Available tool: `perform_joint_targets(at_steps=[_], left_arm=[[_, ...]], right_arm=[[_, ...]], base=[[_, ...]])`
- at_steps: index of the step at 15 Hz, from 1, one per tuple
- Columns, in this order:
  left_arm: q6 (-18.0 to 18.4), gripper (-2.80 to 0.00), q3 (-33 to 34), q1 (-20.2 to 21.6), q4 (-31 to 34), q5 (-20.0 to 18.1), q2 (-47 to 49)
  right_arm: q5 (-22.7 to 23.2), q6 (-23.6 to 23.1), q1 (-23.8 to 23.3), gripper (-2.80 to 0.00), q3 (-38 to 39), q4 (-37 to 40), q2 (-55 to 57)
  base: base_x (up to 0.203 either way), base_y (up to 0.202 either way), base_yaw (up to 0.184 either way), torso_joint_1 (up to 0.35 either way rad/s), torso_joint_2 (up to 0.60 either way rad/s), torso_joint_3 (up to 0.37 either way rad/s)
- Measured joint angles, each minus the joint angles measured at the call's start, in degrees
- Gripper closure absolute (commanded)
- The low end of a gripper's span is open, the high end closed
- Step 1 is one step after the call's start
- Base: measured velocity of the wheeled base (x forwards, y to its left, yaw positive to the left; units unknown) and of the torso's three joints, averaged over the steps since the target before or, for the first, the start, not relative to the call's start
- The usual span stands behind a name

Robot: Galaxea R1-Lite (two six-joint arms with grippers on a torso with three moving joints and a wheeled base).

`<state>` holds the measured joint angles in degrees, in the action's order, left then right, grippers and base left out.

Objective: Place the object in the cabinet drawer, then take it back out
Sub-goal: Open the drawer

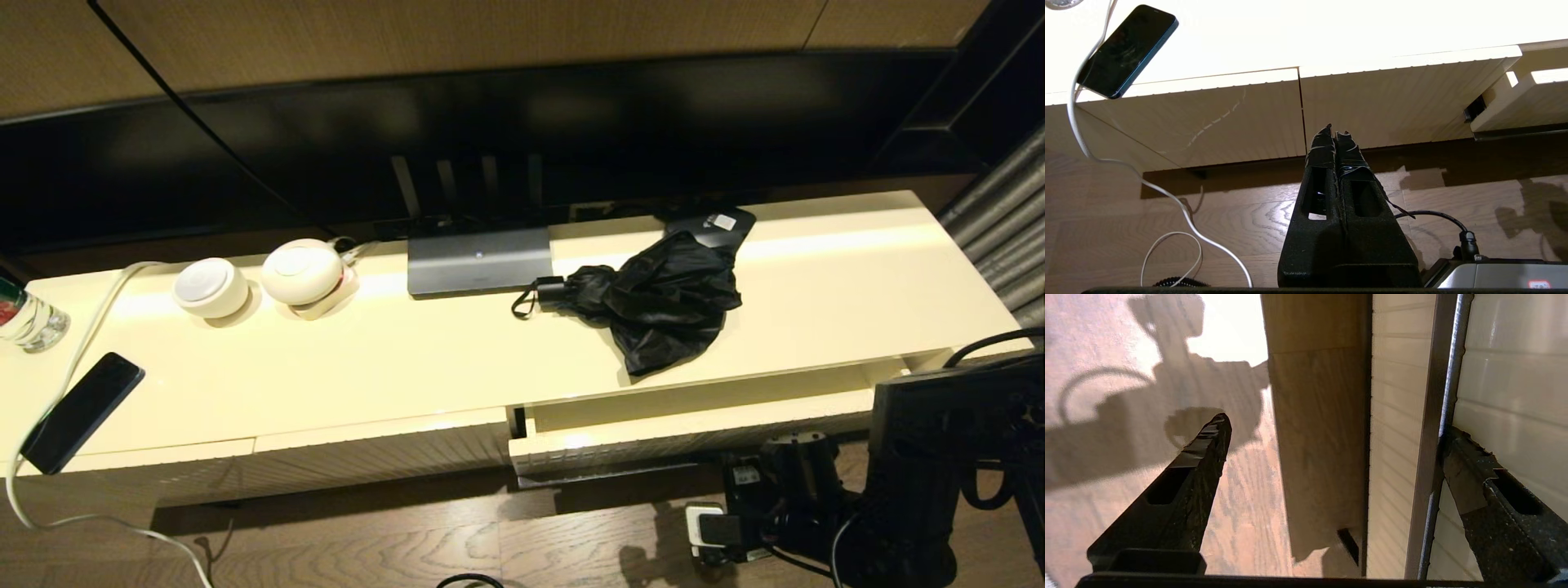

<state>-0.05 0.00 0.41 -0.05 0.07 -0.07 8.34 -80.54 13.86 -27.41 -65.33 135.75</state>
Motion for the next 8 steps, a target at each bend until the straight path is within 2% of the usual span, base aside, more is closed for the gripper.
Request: perform_joint_targets(at_steps=[8], left_arm=[[0.0,0.0,0.0,0.0,0.0,0.0,0.0]], right_arm=[[0.1,0.4,1.6,-2.8,9.3,-1.8,-1.3]], base=[[0.0,0.0,0.0,0.0,0.0,0.0]])
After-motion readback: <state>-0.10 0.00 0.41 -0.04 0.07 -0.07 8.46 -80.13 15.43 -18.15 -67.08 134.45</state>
